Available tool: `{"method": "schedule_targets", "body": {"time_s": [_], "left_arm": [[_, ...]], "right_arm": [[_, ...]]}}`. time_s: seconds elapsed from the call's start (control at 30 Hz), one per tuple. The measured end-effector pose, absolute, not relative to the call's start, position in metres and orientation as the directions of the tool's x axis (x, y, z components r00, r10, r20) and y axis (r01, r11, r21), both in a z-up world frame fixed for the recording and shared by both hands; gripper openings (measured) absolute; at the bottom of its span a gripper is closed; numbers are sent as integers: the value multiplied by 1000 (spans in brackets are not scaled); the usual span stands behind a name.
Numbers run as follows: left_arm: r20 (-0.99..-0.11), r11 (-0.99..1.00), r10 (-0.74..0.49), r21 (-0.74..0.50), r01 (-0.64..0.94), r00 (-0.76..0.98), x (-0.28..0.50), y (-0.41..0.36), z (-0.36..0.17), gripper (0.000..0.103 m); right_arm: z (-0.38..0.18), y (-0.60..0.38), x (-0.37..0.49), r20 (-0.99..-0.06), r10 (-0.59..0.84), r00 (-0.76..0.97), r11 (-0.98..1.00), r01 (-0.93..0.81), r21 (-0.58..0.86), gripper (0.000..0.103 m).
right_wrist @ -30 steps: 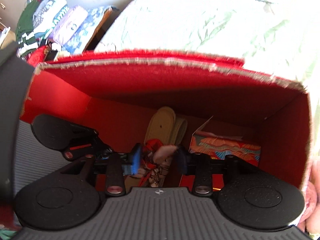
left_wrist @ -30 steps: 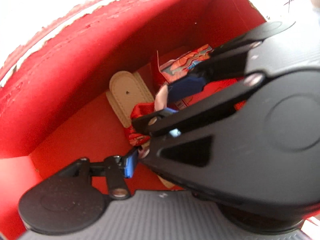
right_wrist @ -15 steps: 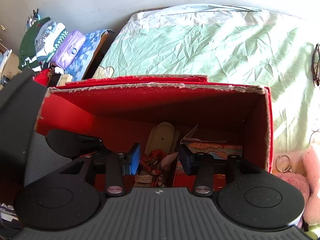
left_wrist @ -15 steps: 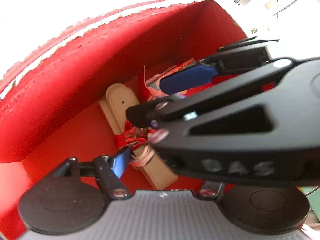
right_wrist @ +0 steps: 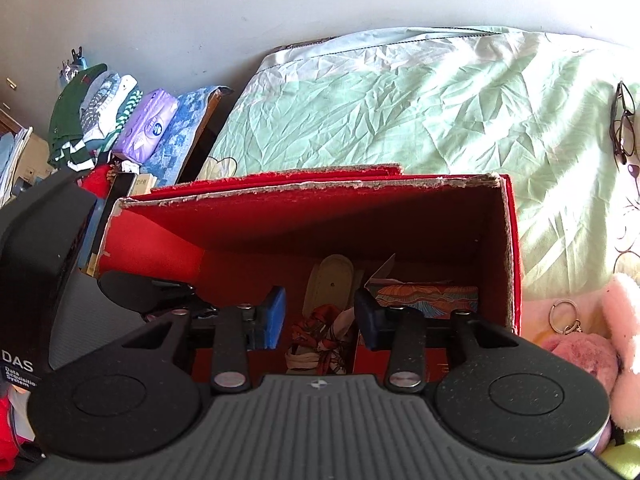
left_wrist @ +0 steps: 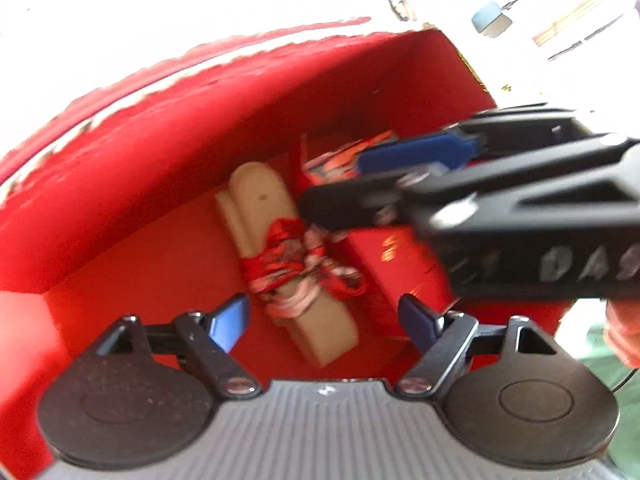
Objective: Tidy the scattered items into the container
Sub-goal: 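Withdraw the right tool from the red box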
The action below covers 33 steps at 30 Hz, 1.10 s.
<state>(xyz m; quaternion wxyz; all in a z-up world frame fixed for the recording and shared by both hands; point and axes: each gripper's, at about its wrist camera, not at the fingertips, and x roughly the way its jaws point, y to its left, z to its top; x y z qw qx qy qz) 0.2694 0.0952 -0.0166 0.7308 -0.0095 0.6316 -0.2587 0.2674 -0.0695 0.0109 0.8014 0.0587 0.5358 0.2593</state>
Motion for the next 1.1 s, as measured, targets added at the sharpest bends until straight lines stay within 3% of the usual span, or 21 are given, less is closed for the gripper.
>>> {"method": "schedule_targets", "body": {"time_s": [0.13, 0.2, 0.37, 0.73, 0.83, 1.1], "left_arm": [[-918, 866, -396, -374, 331, -1, 270, 96, -29, 66], [-914, 859, -405, -394, 327, -38, 269, 90, -35, 53], [-915, 854, -399, -395, 340, -60, 267, 74, -36, 46], [-908, 853, -414, -410, 324, -59, 265, 81, -30, 47], [-915, 860, -403, -386, 334, -19, 261, 86, -23, 65], [-932, 919, -324, -269, 288, 162, 237, 104, 11, 68]], "right_arm": [[8, -75, 269, -823, 481, 302, 863, -326, 385, 22], [6, -76, 269, -823, 483, 299, 864, -317, 392, 19], [2, -74, 268, -843, 448, 296, 878, -323, 353, 16], [-15, -69, 265, -857, 434, 277, 877, -346, 332, 13], [-18, -64, 261, -868, 400, 293, 886, -365, 286, 13], [4, -71, 243, -824, 413, 389, 901, -306, 308, 17]]}}
